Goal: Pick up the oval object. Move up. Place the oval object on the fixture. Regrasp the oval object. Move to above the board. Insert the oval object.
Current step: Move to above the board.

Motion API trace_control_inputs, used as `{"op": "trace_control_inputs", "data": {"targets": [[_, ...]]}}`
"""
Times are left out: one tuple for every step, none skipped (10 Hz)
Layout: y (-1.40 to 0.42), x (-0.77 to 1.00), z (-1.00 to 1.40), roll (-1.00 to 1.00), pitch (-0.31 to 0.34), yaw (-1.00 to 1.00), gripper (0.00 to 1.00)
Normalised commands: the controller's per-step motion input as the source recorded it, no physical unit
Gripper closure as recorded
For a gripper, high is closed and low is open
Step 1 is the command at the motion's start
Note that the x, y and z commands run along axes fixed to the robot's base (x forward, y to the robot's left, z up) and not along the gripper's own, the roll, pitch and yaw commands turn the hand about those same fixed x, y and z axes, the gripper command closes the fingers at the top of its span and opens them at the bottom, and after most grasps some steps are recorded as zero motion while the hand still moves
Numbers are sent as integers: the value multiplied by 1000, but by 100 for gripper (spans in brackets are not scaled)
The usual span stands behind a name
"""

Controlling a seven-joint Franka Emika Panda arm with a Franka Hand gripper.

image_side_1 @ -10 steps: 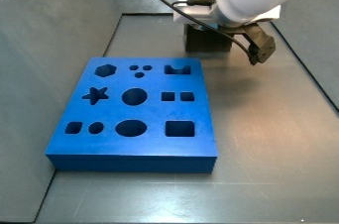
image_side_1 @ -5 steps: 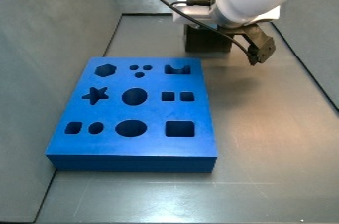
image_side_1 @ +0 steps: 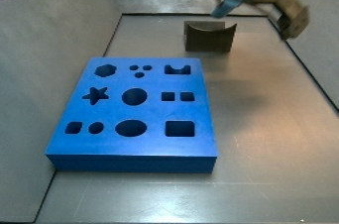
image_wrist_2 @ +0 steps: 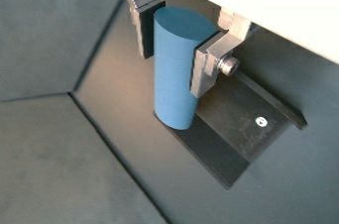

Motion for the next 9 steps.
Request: {"op": "trace_control_inputs", "data": {"targets": [[-119,310,1000,-40,105,67,100],[-109,278,1000,-26,115,72,100],[-102,261,1000,-21,116,74,100],[-93,240,1000,-20,112,77,100],[-70,188,899,-16,105,81,100],[-50,131,726,-11,98,84,100],[-33,85,556,-8,87,82,100],[-15,46,340,-11,67,78,100],[-9,29,179,-18,56,73,100]]}}
